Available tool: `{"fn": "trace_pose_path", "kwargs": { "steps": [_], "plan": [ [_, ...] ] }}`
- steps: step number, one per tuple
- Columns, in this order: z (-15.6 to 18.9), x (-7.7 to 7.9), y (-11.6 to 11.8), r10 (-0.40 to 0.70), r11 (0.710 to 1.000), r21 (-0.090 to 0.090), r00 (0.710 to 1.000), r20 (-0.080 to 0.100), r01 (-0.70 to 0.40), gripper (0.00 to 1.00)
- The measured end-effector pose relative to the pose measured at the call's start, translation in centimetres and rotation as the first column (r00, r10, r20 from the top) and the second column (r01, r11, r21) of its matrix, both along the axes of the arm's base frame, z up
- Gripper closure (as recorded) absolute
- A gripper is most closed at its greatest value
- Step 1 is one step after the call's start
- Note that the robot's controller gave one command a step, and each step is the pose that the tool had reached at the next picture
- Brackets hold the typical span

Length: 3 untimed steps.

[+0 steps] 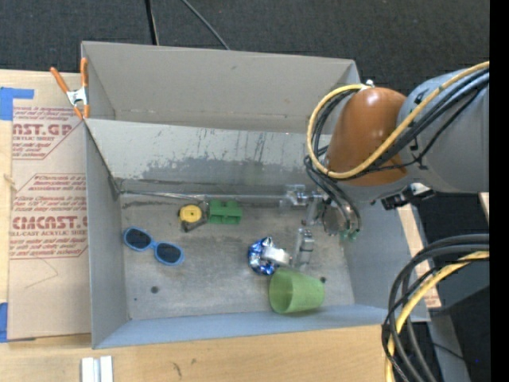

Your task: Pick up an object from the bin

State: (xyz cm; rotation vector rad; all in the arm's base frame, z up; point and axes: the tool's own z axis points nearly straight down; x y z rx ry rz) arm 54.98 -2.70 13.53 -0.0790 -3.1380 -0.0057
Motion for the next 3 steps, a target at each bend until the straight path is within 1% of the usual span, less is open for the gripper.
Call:
{"fn": "trace_pose_path", "kwargs": {
  "steps": [1, 2, 3],
  "plan": [
    [0.4, -1.5, -0.6, -0.121, 0.993, -0.003, 0.993, 0.005, 0.121, 0.0],
    [-2.2, -3.7, 2.4, -0.381, 0.925, -0.001, 0.925, 0.011, 0.381, 0.0],
    [-5.2, -3.9, 2.4, -0.505, 0.863, 0.02, 0.863, 0.036, 0.504, 0.0]
  ]
}}
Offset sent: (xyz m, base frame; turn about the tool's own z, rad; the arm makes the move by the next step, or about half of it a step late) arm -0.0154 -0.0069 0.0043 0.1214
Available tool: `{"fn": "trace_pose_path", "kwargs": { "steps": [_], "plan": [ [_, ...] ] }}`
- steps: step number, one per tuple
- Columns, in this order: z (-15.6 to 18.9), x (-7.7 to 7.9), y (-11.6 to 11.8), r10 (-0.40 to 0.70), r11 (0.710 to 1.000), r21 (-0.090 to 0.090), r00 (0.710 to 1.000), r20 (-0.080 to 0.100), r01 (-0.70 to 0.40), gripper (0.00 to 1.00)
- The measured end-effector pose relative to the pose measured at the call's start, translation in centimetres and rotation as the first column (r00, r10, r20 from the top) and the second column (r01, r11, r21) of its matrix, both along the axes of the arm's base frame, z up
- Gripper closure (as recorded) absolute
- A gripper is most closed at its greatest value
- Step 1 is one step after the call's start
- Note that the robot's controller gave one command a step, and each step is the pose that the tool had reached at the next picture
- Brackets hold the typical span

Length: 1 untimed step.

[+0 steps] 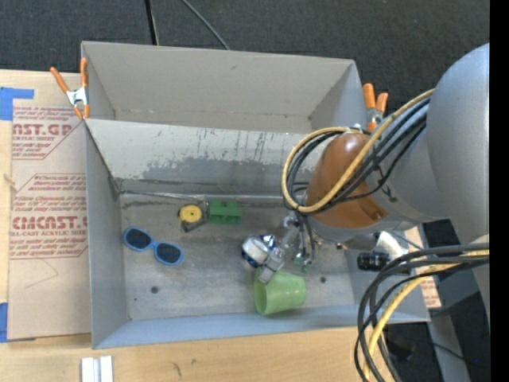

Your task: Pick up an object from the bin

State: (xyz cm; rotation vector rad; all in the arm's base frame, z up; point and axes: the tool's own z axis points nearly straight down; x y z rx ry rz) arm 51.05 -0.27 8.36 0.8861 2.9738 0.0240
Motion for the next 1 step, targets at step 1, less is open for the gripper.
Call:
{"fn": "trace_pose_path", "kwargs": {
  "steps": [1],
  "plan": [
    [-1.41, 2.55, 0.77, -0.233, 0.972, -0.003, 0.972, -0.041, 0.233, 0.0]
  ]
}}
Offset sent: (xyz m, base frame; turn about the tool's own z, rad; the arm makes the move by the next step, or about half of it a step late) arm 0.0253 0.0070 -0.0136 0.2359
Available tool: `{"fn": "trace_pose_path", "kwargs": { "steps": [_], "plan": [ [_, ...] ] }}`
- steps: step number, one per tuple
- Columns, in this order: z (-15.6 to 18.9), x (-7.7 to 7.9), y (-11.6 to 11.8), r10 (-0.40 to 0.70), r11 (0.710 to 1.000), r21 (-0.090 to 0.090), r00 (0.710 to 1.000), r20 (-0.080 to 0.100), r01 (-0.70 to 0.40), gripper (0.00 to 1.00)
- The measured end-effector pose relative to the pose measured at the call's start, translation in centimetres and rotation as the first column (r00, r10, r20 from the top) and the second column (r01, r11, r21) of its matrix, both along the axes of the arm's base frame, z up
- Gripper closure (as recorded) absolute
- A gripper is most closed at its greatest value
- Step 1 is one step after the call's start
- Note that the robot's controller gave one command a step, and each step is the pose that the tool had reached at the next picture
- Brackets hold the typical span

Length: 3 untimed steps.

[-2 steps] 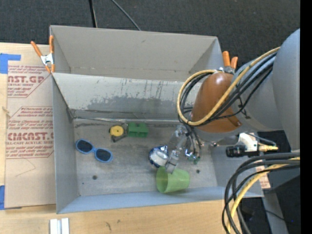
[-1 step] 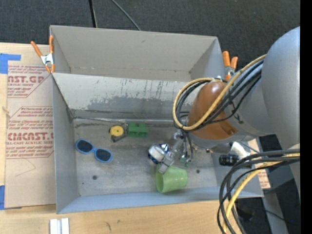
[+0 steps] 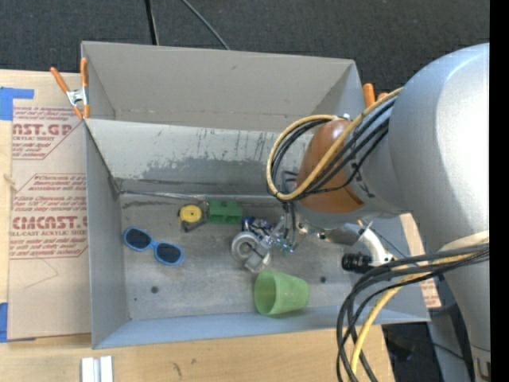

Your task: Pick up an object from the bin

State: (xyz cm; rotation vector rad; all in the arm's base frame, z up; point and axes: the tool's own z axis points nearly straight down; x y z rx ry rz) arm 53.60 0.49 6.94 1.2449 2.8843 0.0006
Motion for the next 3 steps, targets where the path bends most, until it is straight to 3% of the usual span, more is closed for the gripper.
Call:
{"fn": "trace_pose_path", "kwargs": {
  "steps": [1, 2, 3],
  "plan": [
    [0.1, 0.0, 0.0, 0.002, 1.0, 0.001, 1.0, -0.001, -0.002, 1.0],
    [4.9, 0.1, 0.1, 0.003, 1.0, 0.0, 1.0, 0.003, -0.003, 1.0],
    [5.5, 0.1, 0.1, 0.004, 1.0, 0.0, 1.0, 0.0, -0.004, 1.0]
  ]
}}
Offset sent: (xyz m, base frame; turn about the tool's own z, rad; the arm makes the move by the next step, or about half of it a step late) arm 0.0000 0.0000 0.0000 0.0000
